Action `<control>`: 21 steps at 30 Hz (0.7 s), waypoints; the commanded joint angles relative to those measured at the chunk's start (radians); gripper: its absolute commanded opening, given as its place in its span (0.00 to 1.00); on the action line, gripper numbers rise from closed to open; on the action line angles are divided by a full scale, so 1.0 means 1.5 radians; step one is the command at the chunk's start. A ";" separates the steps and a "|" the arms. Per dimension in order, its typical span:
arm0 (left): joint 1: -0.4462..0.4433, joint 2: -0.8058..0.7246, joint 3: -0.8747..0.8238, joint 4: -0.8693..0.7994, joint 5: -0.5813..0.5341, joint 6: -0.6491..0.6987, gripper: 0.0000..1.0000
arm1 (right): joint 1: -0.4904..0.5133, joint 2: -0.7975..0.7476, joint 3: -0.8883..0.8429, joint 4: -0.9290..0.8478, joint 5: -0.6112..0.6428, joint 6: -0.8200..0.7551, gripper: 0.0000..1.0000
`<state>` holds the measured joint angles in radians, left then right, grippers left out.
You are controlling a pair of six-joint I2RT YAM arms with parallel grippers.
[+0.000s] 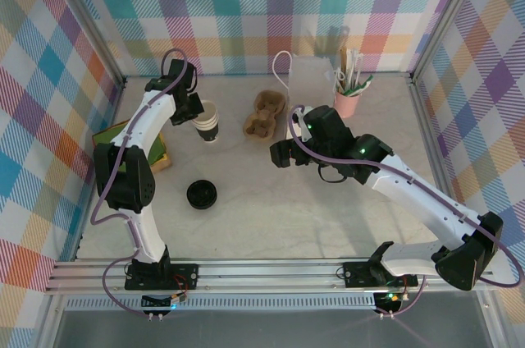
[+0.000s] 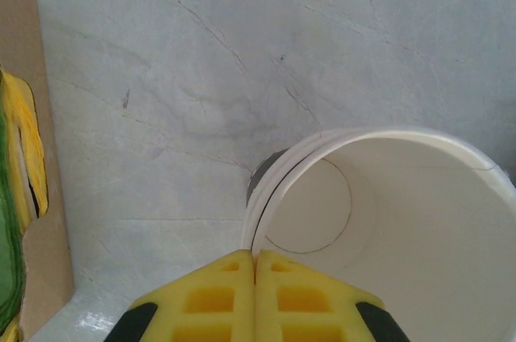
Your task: Pack the takeout coffee
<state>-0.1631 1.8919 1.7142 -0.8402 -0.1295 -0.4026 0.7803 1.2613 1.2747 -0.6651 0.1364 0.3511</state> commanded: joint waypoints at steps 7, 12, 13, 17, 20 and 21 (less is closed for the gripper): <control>-0.002 -0.022 0.038 -0.027 0.021 -0.006 0.00 | 0.005 -0.010 -0.004 0.021 0.015 0.004 0.99; -0.002 -0.051 0.040 -0.025 0.033 -0.013 0.00 | 0.005 -0.022 -0.012 0.021 0.022 0.011 0.99; -0.002 -0.057 0.039 -0.024 0.034 -0.013 0.00 | 0.005 -0.024 -0.013 0.021 0.023 0.012 0.99; -0.002 -0.079 0.040 -0.020 0.044 -0.017 0.00 | 0.005 -0.032 -0.017 0.020 0.028 0.015 0.99; -0.002 -0.094 0.042 -0.021 0.052 -0.021 0.00 | 0.005 -0.039 -0.023 0.023 0.029 0.020 0.99; -0.002 -0.100 0.043 -0.021 0.053 -0.022 0.00 | 0.005 -0.040 -0.024 0.023 0.029 0.022 0.99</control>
<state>-0.1631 1.7985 1.7401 -0.8627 -0.0742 -0.4183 0.7803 1.2266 1.2560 -0.6498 0.1658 0.3614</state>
